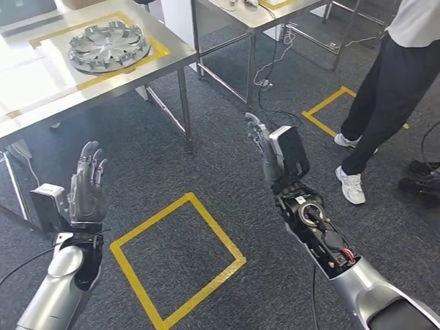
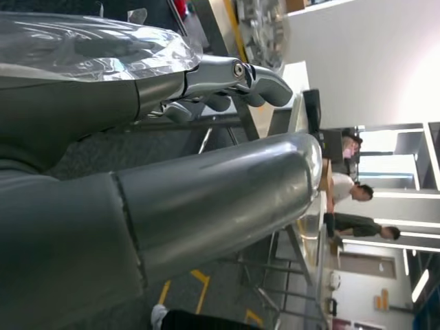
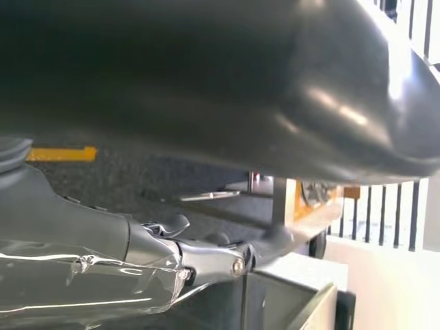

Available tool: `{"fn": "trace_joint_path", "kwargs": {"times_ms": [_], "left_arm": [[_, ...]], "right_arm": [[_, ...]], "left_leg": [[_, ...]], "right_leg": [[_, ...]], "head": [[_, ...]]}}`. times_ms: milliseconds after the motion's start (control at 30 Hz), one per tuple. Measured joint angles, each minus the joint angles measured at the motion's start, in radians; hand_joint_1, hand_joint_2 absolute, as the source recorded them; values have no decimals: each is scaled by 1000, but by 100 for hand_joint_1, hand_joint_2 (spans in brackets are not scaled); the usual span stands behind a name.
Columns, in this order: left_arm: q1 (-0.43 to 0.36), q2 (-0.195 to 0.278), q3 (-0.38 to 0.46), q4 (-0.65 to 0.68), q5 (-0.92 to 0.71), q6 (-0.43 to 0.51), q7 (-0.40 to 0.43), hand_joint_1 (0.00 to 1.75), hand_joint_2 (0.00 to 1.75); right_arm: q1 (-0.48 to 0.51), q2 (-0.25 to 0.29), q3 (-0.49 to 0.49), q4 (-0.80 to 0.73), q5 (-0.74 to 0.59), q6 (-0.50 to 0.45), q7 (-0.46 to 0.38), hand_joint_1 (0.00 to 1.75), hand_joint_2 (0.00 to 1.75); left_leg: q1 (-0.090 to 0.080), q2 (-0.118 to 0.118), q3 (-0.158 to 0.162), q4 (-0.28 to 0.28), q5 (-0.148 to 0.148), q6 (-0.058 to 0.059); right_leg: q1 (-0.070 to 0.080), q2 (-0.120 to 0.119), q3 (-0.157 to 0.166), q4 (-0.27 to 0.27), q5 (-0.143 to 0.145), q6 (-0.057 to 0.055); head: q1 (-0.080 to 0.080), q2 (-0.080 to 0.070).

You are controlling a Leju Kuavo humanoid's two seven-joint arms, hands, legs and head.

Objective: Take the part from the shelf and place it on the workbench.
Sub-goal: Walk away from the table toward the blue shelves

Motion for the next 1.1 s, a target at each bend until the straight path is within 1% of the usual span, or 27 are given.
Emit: {"fn": "trace_joint_path", "kwargs": {"times_ms": [33,67,100,133,167,233,267,300,367,433,500,533,567,600,633,667,733,767,800,867,900,933,967,1000,1033,1067,1100], "left_arm": [[3,2,0,0,0,0,0,0,0],[6,3,0,0,0,0,0,0,0],[8,5,0,0,0,0,0,0,0],[9,6,0,0,0,0,1,0,0],[9,6,0,0,0,1,1,0,0],[7,8,0,-1,-1,1,1,0,0],[7,8,0,-1,-2,1,1,0,0],[6,8,0,-1,-2,1,1,0,0],[4,8,0,-1,-3,1,2,0,0],[1,6,0,-2,-3,2,2,0,0],[0,4,0,-2,-4,1,2,0,0],[0,4,0,-2,-4,1,2,0,0],[2,4,0,-2,-3,1,2,0,0],[3,4,0,-2,-3,1,2,0,0],[4,4,0,-2,-3,1,2,0,0],[4,3,0,-2,-3,1,2,0,0],[2,2,0,-3,-4,1,2,0,0],[1,2,0,-3,-4,0,2,0,0],[-1,2,0,-2,-4,0,2,0,0],[-2,1,0,-3,-5,0,2,0,0],[-3,1,0,-3,-6,0,2,0,0],[-3,1,0,-3,-6,0,2,0,0],[-3,2,0,-3,-6,1,2,0,0],[-2,2,0,-3,-7,2,1,0,0],[1,3,0,-4,-7,2,1,0,0],[5,4,0,-4,-7,3,2,0,0],[8,4,0,-4,-7,3,2,0,0]], "right_arm": [[1,0,1,0,0,1,0,0,0],[2,1,2,0,0,2,0,0,0],[4,1,3,0,0,3,0,0,0],[4,1,4,1,0,4,0,0,0],[4,1,4,1,-1,4,0,0,0],[3,1,4,1,-3,4,0,0,0],[2,1,4,1,-4,4,0,0,0],[3,1,4,1,-4,4,0,0,0],[4,0,4,1,-4,5,0,0,0],[3,0,2,1,-4,5,-1,0,0],[2,0,3,1,-4,6,-1,0,0],[3,0,4,1,-4,6,-1,0,0],[4,0,4,2,-4,6,0,0,0],[6,0,4,2,-4,6,0,0,0],[7,0,4,2,-4,6,0,0,0],[6,0,4,2,-4,6,0,0,0],[2,0,4,2,-4,6,-1,0,0],[0,0,4,2,-5,6,-1,0,0],[-1,0,4,2,-7,6,-2,0,0],[-1,0,4,3,-13,7,-5,0,0],[-1,0,4,2,-16,8,-7,0,0],[-2,0,4,2,-17,8,-8,0,0],[-4,0,4,2,-18,9,-10,0,0],[-6,0,5,2,-18,9,-10,0,0],[-6,1,6,3,-18,10,-10,0,0],[-4,1,7,3,-18,10,-10,0,0],[-1,1,8,3,-18,10,-10,0,0]], "left_leg": [[0,-11,-37,71,-27,-1],[0,-16,-64,119,-37,-1],[-1,-19,-73,127,-26,1],[-1,-22,-59,90,5,4],[-1,-31,-28,19,47,8],[3,-71,35,-124,108,15],[3,-84,51,-163,120,16],[2,-88,55,-176,120,18],[1,-64,58,-183,124,24],[6,-42,64,-192,127,34],[7,-21,69,-196,126,39],[6,-11,70,-196,126,40],[6,0,70,-196,125,40],[6,10,71,-195,123,40],[6,21,73,-195,121,38],[6,32,76,-195,119,35],[3,51,83,-194,112,27],[-1,60,86,-194,110,23],[-4,70,87,-193,109,19],[-7,88,88,-194,107,11],[-5,81,88,-186,99,6],[-2,64,81,-166,84,1],[0,38,61,-122,57,-3],[2,10,31,-57,24,-4],[2,-7,-9,20,-8,-5],[2,-15,-45,86,-29,-5],[2,-19,-67,120,-31,-4]], "right_leg": [[0,13,-3,0,2,-2],[1,26,-5,0,3,-3],[1,41,-6,1,3,-3],[1,55,-6,2,4,-2],[1,69,-5,4,4,-1],[2,92,-10,8,4,4],[0,102,-15,10,4,9],[-1,112,-19,10,5,15],[-5,123,-27,9,8,28],[-2,83,-46,43,-15,38],[-3,25,-101,163,-78,47],[-6,13,-134,238,-109,51],[-9,8,-161,295,-127,54],[-10,6,-169,314,-126,57],[-12,2,-156,289,-105,58],[-12,-7,-123,226,-71,57],[-5,-48,-43,76,-18,51],[0,-64,-19,31,-7,44],[5,-70,-9,11,-8,37],[7,-49,-9,8,-4,23],[5,-37,-8,6,-2,17],[2,-26,-8,3,1,11],[0,-16,-7,1,4,5],[-1,-5,-9,0,6,0],[-1,7,-11,0,7,-3],[0,21,-13,0,8,-5],[1,35,-13,1,9,-6]], "head": [[-6,0],[-12,0],[-18,0],[-23,0],[-27,0],[-32,0],[-33,0],[-32,0],[-32,0],[-25,0],[-11,0],[-5,0],[-1,0],[4,0],[9,0],[16,0],[25,0],[26,0],[24,0],[17,0],[14,0],[11,0],[7,0],[1,0],[-5,0],[-12,0],[-17,0]]}}
